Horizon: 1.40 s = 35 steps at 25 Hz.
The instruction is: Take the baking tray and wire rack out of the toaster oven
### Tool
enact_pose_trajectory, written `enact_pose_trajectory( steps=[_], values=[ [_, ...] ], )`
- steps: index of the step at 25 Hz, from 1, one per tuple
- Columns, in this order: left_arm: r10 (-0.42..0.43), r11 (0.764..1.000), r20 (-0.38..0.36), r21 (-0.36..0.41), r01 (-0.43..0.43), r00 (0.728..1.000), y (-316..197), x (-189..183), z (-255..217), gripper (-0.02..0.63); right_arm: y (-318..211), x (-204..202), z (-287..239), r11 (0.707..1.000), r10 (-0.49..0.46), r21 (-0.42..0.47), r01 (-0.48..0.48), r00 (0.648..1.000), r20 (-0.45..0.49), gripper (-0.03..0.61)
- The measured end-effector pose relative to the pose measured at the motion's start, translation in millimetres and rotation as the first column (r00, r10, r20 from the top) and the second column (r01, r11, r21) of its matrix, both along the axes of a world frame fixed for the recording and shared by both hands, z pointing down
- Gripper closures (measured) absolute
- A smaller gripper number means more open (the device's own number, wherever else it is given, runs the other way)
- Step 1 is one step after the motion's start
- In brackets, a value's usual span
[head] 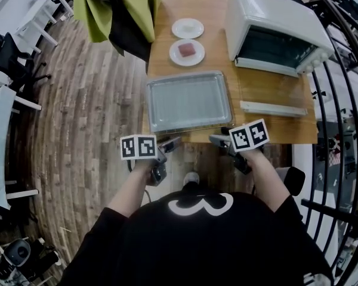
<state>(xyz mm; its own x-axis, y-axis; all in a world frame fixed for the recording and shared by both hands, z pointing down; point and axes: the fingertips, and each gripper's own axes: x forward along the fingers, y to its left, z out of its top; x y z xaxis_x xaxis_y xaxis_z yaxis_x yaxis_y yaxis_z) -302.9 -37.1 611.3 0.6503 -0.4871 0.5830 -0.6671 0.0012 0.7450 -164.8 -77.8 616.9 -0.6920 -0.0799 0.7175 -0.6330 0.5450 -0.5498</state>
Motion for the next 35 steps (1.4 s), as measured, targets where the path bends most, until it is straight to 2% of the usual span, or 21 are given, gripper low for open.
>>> enact_pose_trajectory(
  steps=[2, 4, 6, 9, 11, 13, 15, 17, 20, 22, 26, 32, 35],
  values=[
    [0.067, 0.997, 0.111, 0.030, -0.071, 0.992, 5.1, 0.9, -0.9, 0.370, 4.4, 2.7, -5.1, 0.998, -0.056, 0.028, 0.057, 0.998, -0.023, 0.313],
    [0.106, 0.989, 0.209, 0.075, -0.124, 0.972, 8.8, 3.7, -7.9, 0.384, 5.5, 6.6, -18.4, 0.993, -0.074, 0.089, 0.075, 0.997, -0.011, 0.313],
    [0.111, 0.976, 0.302, 0.148, -0.162, 0.947, 10.3, 8.4, -23.2, 0.401, 7.9, 10.5, -37.1, 0.981, -0.091, 0.173, 0.087, 0.996, 0.016, 0.320],
    [0.095, 0.939, 0.377, 0.272, -0.208, 0.921, 14.3, 25.6, -59.3, 0.468, 22.1, 16.6, -65.9, 0.948, -0.151, 0.286, 0.142, 0.988, 0.011, 0.396],
    [0.090, 0.911, 0.395, 0.339, -0.236, 0.914, 21.3, 41.6, -86.0, 0.517, 36.2, 19.9, -88.6, 0.916, -0.191, 0.361, 0.176, 0.981, 0.008, 0.477],
    [0.070, 0.884, 0.400, 0.400, -0.242, 0.914, 29.3, 56.5, -113.3, 0.558, 53.0, 21.0, -115.4, 0.885, -0.229, 0.426, 0.189, 0.972, 0.044, 0.564],
    [0.048, 0.860, 0.385, 0.453, -0.234, 0.922, 39.2, 71.9, -138.7, 0.581, 70.1, 22.0, -140.1, 0.853, -0.270, 0.482, 0.199, 0.959, 0.081, 0.575],
    [0.031, 0.848, 0.340, 0.489, -0.205, 0.940, 51.2, 87.0, -160.5, 0.594, 83.3, 25.7, -159.8, 0.815, -0.294, 0.544, 0.199, 0.952, 0.091, 0.576],
    [0.005, 0.830, 0.260, 0.538, -0.149, 0.966, 72.1, 106.9, -190.5, 0.603, 100.7, 35.3, -186.7, 0.718, -0.318, 0.670, 0.190, 0.945, 0.074, 0.577],
    [-0.005, 0.801, 0.276, 0.577, -0.161, 0.961, 87.4, 118.1, -208.2, 0.603, 114.2, 43.2, -199.8, 0.668, -0.332, 0.719, 0.192, 0.941, 0.057, 0.575],
    [-0.041, 0.745, 0.357, 0.633, -0.210, 0.933, 113.7, 137.1, -234.7, 0.603, 141.3, 59.5, -220.5, 0.645, -0.353, 0.741, 0.184, 0.933, 0.076, 0.577],
    [-0.053, 0.698, 0.344, 0.684, -0.212, 0.937, 149.1, 165.4, -257.0, 0.603, 169.8, 84.3, -252.1, 0.636, -0.334, 0.764, 0.108, 0.931, 0.147, 0.577],
    [-0.062, 0.687, 0.345, 0.696, -0.211, 0.937, 161.7, 174.4, -263.4, 0.603, 182.4, 94.8, -258.0, 0.633, -0.329, 0.769, 0.091, 0.931, 0.161, 0.577]
  ],
)
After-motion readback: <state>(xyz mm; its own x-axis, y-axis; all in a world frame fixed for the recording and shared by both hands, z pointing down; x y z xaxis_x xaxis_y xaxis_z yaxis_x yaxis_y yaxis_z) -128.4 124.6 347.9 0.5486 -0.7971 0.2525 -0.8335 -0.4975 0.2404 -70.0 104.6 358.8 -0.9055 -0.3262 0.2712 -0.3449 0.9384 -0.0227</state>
